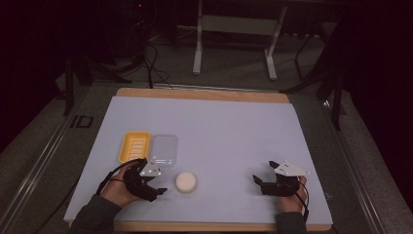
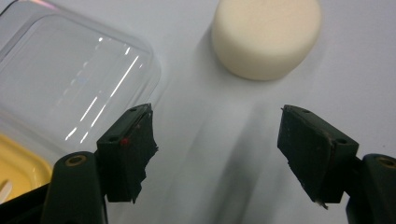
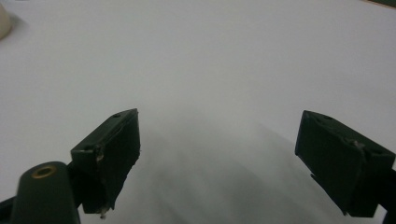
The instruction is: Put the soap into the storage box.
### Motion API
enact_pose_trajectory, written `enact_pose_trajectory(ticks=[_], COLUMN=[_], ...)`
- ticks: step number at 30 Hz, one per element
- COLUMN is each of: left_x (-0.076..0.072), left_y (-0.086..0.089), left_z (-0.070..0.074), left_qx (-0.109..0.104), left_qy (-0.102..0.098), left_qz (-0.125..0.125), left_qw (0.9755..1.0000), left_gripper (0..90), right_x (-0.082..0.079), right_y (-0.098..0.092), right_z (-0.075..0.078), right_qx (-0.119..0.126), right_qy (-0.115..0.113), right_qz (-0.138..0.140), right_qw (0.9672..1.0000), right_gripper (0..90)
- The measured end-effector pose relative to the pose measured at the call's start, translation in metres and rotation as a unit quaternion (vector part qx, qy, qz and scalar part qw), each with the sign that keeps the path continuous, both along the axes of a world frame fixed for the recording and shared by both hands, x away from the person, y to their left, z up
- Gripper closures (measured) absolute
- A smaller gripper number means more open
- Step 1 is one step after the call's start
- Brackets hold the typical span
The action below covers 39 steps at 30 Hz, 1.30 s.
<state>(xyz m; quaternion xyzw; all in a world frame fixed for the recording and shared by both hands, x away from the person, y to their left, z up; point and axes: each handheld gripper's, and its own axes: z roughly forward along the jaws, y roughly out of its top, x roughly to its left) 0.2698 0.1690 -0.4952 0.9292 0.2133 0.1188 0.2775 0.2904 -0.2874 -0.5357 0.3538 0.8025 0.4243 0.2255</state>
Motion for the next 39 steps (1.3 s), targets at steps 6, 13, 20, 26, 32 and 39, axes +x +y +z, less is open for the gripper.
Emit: enact_pose_trajectory(ticks=[6,13,20,26,32,39], left_x=[0.004,0.008,0.013,0.017,0.020,0.023], left_y=[-0.005,-0.013,-0.025,-0.033,-0.039,-0.045], left_z=[0.003,0.007,0.011,0.011,0.013,0.013], left_qx=[0.012,0.027,0.050,0.065,0.071,0.083], left_qy=[0.005,0.015,0.016,0.023,0.025,0.027], left_qz=[-0.015,-0.037,-0.058,-0.073,-0.083,-0.094], left_qw=[0.9998,0.9988,0.9969,0.9949,0.9937,0.9917], left_gripper=[25.2,20.2,17.8,17.0,17.0,16.8], right_x=[0.000,0.000,0.000,0.000,0.000,0.000], right_y=[0.000,0.000,0.000,0.000,0.000,0.000], right_z=[0.000,0.000,0.000,0.000,0.000,0.000], right_qx=[0.001,0.000,0.001,0.000,0.001,0.001], right_qy=[0.001,0.001,0.001,0.001,0.002,0.001], right_qz=[0.002,0.002,0.002,0.003,0.003,0.002], right_qw=[1.0000,1.0000,1.0000,1.0000,1.0000,1.0000], right_gripper=[13.9,13.9,13.9,13.9,13.9,13.9])
